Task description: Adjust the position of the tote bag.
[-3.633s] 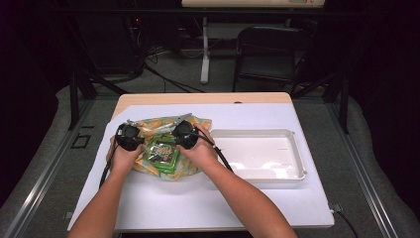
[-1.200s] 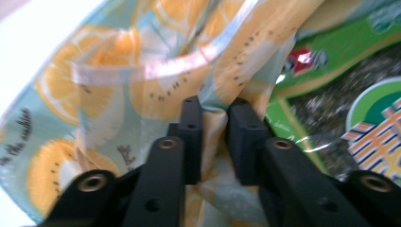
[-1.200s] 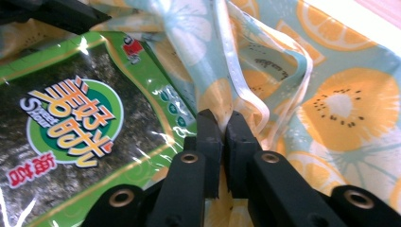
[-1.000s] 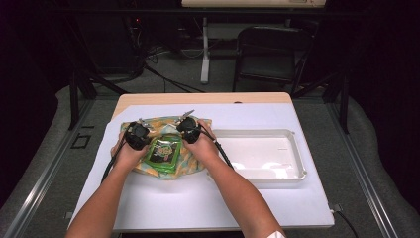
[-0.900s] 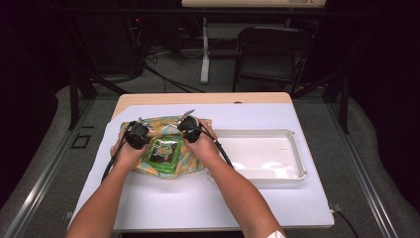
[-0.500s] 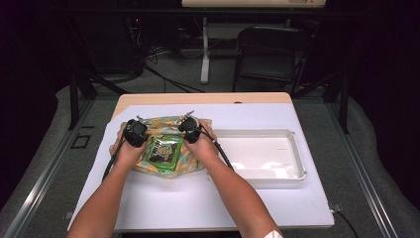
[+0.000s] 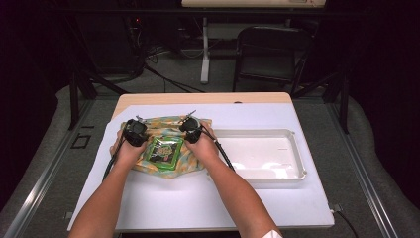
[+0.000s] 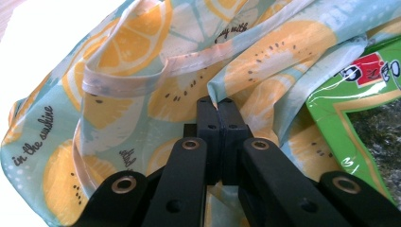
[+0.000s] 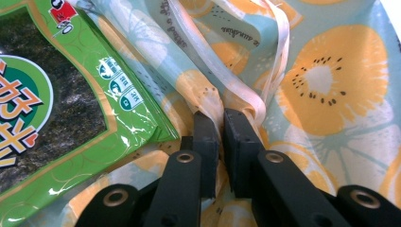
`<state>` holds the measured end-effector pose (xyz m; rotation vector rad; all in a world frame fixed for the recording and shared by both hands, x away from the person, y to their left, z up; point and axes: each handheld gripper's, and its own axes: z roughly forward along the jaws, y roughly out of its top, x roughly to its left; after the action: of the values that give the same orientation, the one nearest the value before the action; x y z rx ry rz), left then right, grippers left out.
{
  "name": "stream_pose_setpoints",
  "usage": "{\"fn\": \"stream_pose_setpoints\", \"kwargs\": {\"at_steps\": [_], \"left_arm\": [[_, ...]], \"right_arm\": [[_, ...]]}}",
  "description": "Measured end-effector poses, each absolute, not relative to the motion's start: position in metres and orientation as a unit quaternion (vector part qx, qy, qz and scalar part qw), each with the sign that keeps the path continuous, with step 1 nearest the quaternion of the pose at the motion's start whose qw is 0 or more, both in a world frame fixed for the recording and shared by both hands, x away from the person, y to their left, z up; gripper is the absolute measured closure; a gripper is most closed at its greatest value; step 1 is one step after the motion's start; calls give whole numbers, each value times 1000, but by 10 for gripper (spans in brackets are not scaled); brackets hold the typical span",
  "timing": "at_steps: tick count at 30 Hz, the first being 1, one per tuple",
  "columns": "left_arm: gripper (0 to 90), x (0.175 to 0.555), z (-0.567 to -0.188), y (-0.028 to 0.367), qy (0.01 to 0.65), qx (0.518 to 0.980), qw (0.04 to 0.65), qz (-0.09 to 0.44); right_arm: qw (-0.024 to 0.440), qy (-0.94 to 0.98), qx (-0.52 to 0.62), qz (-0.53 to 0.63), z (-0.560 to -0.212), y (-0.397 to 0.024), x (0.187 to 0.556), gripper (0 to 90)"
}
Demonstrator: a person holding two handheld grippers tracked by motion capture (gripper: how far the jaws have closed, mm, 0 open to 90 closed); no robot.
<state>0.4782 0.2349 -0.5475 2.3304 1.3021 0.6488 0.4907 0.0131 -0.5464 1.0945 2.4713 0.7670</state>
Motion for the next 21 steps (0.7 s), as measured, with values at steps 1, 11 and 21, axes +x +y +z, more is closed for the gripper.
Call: {"fn": "stream_pose_setpoints", "kwargs": {"at_steps": [1,11,21], "left_arm": [[900,478,-547,235,467,831,197,230],[585,456,-511,236,452,813,282,234],[583,405,-474,242,446,817,307,200]], "right_arm": [[164,868,386,268,-546,13,491,822],[158,868,391,261,-544,12,491,797],[160,862,397,270,-546,12,490,786]]}}
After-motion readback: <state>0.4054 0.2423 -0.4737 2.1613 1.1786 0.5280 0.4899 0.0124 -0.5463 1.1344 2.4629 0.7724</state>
